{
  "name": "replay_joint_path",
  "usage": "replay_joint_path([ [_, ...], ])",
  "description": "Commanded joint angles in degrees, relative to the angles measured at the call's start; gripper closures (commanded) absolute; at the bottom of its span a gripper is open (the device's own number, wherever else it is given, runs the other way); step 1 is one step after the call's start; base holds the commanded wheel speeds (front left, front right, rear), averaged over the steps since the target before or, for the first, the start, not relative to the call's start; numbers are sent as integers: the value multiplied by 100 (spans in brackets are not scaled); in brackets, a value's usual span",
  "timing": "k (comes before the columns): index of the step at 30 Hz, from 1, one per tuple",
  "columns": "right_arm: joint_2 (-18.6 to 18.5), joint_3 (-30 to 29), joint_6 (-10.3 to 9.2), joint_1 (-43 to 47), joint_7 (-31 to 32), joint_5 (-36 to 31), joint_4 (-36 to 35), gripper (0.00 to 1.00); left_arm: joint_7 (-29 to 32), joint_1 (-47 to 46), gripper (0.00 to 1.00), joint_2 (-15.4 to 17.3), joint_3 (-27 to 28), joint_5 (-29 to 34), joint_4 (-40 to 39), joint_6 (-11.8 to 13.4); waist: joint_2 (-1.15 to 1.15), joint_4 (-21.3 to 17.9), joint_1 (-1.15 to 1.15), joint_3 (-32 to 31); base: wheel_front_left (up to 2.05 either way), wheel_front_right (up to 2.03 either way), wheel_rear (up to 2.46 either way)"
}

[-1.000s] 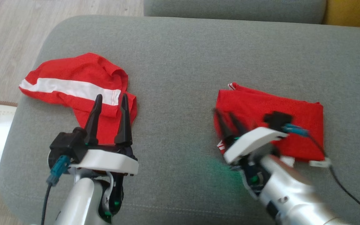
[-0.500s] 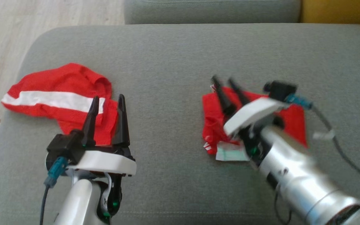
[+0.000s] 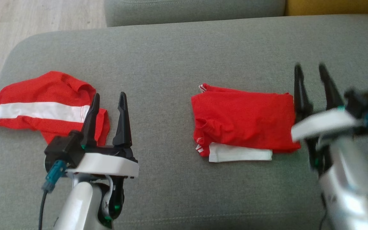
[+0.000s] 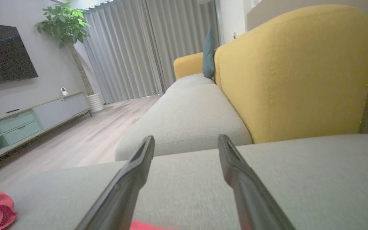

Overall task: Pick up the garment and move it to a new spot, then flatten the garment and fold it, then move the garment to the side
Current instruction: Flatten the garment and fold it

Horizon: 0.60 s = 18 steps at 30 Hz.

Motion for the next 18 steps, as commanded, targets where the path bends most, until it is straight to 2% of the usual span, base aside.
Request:
replay_joint_path([
  [1, 133, 34, -4, 57, -61, -172, -364, 0, -30, -140, 0, 39, 184, 31, -221, -25, 0, -12, 0, 11, 0, 0, 0],
  [3, 246, -211, -4, 462, -62, -587, -848, 0, -30, -132, 0, 39, 173, 39, -224, -43, 0, -31, 0, 26, 0, 0, 0],
  [8, 413, -602, -4, 1166, 7, -888, -1608, 0, -30, -67, 0, 39, 129, 63, -191, -99, 0, -68, 0, 43, 0, 0, 0],
  [17, 430, -601, -4, 1444, 262, -937, -1998, 0, -30, -121, 0, 39, 41, 74, -161, -168, 0, 33, 0, 113, 0, 0, 0],
  [18, 430, -558, -4, 1442, 286, -929, -2000, 15, -30, -137, 0, 39, 22, 71, -157, -177, 0, 67, 0, 136, 0, 0, 0],
])
